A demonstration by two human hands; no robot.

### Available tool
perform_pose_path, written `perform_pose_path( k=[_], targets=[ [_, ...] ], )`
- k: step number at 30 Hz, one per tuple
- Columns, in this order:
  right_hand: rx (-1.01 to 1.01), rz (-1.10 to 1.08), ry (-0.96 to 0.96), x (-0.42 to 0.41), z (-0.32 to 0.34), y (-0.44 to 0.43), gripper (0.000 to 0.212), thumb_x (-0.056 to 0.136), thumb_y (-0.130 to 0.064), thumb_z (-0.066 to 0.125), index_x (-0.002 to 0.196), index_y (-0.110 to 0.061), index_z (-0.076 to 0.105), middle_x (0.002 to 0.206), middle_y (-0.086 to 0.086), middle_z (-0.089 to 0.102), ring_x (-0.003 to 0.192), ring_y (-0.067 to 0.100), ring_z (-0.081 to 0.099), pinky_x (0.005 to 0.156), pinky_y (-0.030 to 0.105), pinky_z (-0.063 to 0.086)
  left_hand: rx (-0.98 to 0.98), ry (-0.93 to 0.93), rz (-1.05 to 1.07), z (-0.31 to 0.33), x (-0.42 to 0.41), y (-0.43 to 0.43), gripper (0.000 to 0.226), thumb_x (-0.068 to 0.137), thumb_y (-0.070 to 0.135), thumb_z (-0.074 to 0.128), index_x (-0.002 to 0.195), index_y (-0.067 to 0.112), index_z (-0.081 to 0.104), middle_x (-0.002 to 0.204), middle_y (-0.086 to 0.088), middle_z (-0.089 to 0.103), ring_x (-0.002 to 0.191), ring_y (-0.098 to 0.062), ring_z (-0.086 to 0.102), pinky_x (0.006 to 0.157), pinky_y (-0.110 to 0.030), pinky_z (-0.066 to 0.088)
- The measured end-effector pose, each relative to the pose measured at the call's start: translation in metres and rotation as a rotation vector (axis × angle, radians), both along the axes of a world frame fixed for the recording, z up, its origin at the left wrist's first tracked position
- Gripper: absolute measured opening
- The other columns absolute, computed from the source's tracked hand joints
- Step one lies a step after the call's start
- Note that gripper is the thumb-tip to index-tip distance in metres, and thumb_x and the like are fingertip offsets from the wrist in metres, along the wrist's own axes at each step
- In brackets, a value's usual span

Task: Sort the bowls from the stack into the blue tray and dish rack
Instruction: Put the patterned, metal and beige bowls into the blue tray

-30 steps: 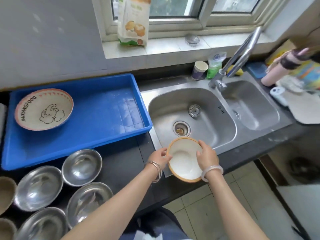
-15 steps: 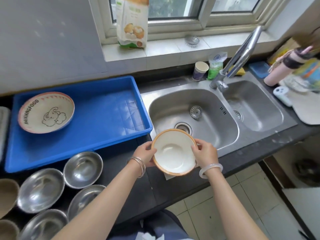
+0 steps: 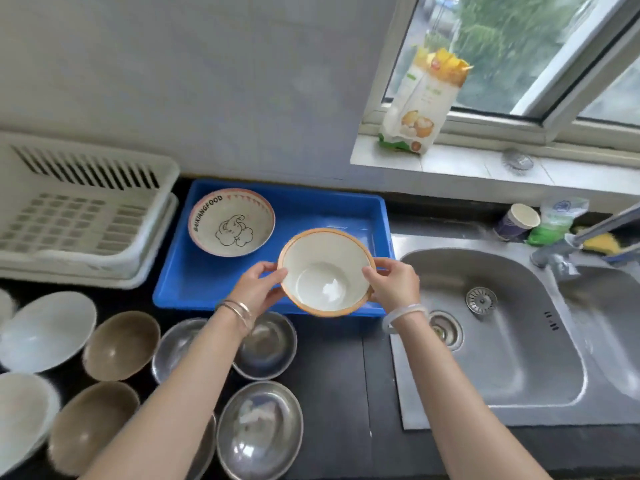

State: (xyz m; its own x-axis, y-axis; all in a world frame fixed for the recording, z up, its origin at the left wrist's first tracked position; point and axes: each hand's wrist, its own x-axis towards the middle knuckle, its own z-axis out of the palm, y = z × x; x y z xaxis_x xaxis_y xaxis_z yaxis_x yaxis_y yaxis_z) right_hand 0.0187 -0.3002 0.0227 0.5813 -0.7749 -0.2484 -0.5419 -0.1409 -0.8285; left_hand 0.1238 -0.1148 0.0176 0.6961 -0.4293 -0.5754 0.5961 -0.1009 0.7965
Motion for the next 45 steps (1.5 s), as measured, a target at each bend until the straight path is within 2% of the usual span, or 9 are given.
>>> perform_pose_path(
  k=[9, 16, 21, 24, 31, 36, 38, 41, 45],
  targets=[
    [0.028, 0.156, 0.011, 0.149, -0.005, 0.04, 0.02, 0.079, -0.013, 0.06, 0.092, -0.009, 0.074, 0.072, 0.0, 0.066, 0.045, 0.008, 0.06, 0.059, 0.033, 0.061, -0.052, -0.106, 0.324, -0.016, 0.099, 0.039, 0.034, 0.092, 0.001, 0.045, 0.125, 0.004, 0.052, 0.091, -0.001, 0.058, 0.093, -0.018, 0.054, 0.069, -0.019, 0.052],
    [-0.01, 0.17, 0.094, 0.213, -0.026, 0.054, 0.015, 0.08, -0.015, 0.061, 0.083, -0.005, 0.072, 0.087, 0.019, 0.073, 0.08, 0.035, 0.069, 0.077, 0.048, 0.057, 0.104, -0.174, 0.353, -0.047, 0.156, 0.042, 0.037, 0.091, 0.0, 0.045, 0.127, 0.003, 0.053, 0.13, -0.018, 0.054, 0.115, -0.033, 0.052, 0.103, -0.044, 0.042],
    [0.004, 0.184, 0.157, 0.231, -0.038, 0.059, 0.012, 0.083, -0.014, 0.059, 0.078, -0.012, 0.07, 0.082, 0.013, 0.072, 0.071, 0.028, 0.065, 0.072, 0.033, 0.056, 0.237, -0.215, 0.342, -0.059, 0.168, 0.039, 0.038, 0.091, 0.004, 0.043, 0.127, 0.008, 0.055, 0.128, -0.013, 0.059, 0.116, -0.033, 0.054, 0.101, -0.039, 0.043],
    [0.018, 0.202, 0.19, 0.238, -0.045, 0.061, 0.016, 0.086, -0.014, 0.056, 0.082, -0.008, 0.071, 0.071, 0.006, 0.063, 0.065, 0.023, 0.056, 0.06, 0.025, 0.043, 0.278, -0.213, 0.357, -0.068, 0.171, 0.038, 0.037, 0.092, 0.006, 0.043, 0.126, 0.01, 0.056, 0.126, -0.011, 0.06, 0.114, -0.031, 0.054, 0.093, -0.032, 0.042],
    [-0.041, 0.214, 0.195, 0.24, -0.057, 0.061, 0.02, 0.086, -0.012, 0.053, 0.087, -0.005, 0.071, 0.088, 0.019, 0.071, 0.066, 0.024, 0.054, 0.076, 0.04, 0.055, 0.327, -0.256, 0.366, -0.081, 0.172, 0.036, 0.033, 0.092, 0.004, 0.042, 0.121, 0.006, 0.058, 0.123, -0.014, 0.061, 0.113, -0.032, 0.055, 0.087, -0.03, 0.041],
    [-0.036, 0.254, 0.166, 0.235, -0.059, 0.061, 0.024, 0.09, -0.017, 0.048, 0.09, -0.008, 0.07, 0.076, 0.011, 0.065, 0.069, 0.022, 0.054, 0.06, 0.032, 0.048, 0.381, -0.302, 0.384, -0.08, 0.169, 0.035, 0.034, 0.091, 0.005, 0.044, 0.122, 0.008, 0.059, 0.122, -0.012, 0.063, 0.111, -0.03, 0.057, 0.09, -0.031, 0.043],
    [-0.003, 0.234, 0.148, 0.232, -0.057, 0.061, 0.03, 0.09, -0.019, 0.044, 0.09, -0.001, 0.068, 0.081, 0.023, 0.065, 0.067, 0.023, 0.05, 0.069, 0.044, 0.056, 0.41, -0.325, 0.439, -0.077, 0.167, 0.036, 0.031, 0.089, 0.004, 0.047, 0.115, 0.009, 0.063, 0.118, -0.011, 0.066, 0.107, -0.027, 0.06, 0.087, -0.029, 0.044],
    [0.082, 0.223, 0.109, 0.22, -0.05, 0.061, 0.034, 0.089, -0.021, 0.039, 0.09, 0.003, 0.063, 0.089, 0.026, 0.066, 0.074, 0.037, 0.06, 0.08, 0.058, 0.053, 0.348, -0.293, 0.459, -0.074, 0.159, 0.04, 0.032, 0.088, 0.006, 0.05, 0.118, 0.01, 0.062, 0.119, -0.008, 0.066, 0.109, -0.024, 0.061, 0.096, -0.036, 0.048],
    [0.157, 0.244, 0.058, 0.189, -0.034, 0.059, 0.027, 0.093, -0.024, 0.04, 0.098, -0.013, 0.064, 0.102, 0.016, 0.067, 0.09, 0.033, 0.066, 0.078, 0.044, 0.057, 0.283, -0.226, 0.377, -0.07, 0.128, 0.054, 0.038, 0.09, 0.015, 0.054, 0.127, 0.011, 0.054, 0.121, -0.004, 0.061, 0.104, -0.018, 0.059, 0.095, -0.031, 0.047]
  ],
)
